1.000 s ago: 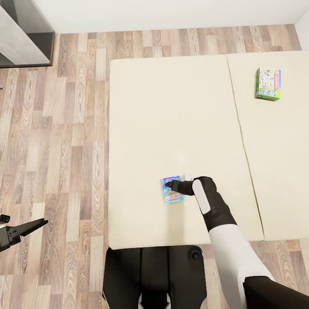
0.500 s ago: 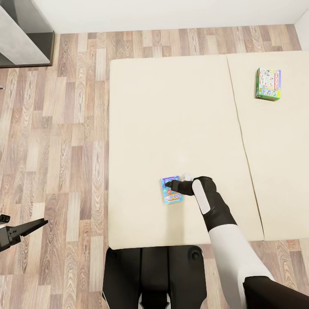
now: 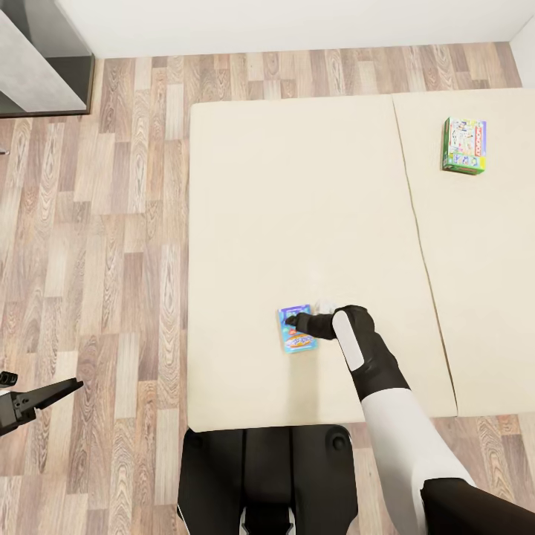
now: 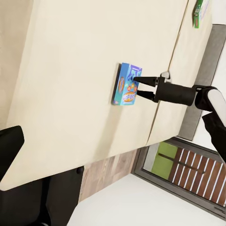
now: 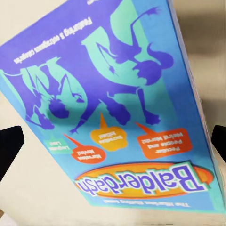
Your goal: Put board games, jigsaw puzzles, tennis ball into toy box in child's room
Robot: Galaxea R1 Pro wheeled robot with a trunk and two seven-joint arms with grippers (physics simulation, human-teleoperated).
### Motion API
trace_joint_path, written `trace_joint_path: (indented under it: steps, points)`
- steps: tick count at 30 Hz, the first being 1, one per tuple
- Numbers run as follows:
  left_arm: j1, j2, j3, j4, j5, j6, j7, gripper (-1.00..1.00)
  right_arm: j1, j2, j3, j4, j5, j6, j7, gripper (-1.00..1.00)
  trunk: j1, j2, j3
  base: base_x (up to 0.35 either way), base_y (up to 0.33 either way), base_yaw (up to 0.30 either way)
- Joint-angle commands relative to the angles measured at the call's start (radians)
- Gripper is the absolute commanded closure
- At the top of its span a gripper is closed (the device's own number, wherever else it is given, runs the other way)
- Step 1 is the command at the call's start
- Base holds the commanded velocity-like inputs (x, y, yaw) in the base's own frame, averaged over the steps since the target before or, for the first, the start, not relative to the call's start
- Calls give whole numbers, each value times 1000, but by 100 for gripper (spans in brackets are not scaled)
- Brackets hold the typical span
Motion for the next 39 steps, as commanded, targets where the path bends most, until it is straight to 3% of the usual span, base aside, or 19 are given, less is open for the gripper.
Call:
trace_joint_path:
  steps: [1, 14, 39]
  points:
    - [0, 0, 0, 0, -1, 11, -5, -100, 0, 1, -2, -1, -11, 9, -10, -100, 1, -2, -1, 0, 0, 0]
    - [0, 1, 2, 0, 0, 11, -5, -100, 0, 1, -1, 4, -77, 20, -9, -100, 1, -2, -1, 0, 0, 0]
    - [0, 2, 3, 0, 1, 11, -5, -100, -2, 1, 7, 33, -83, 32, 9, -100, 1, -2, -1, 0, 0, 0]
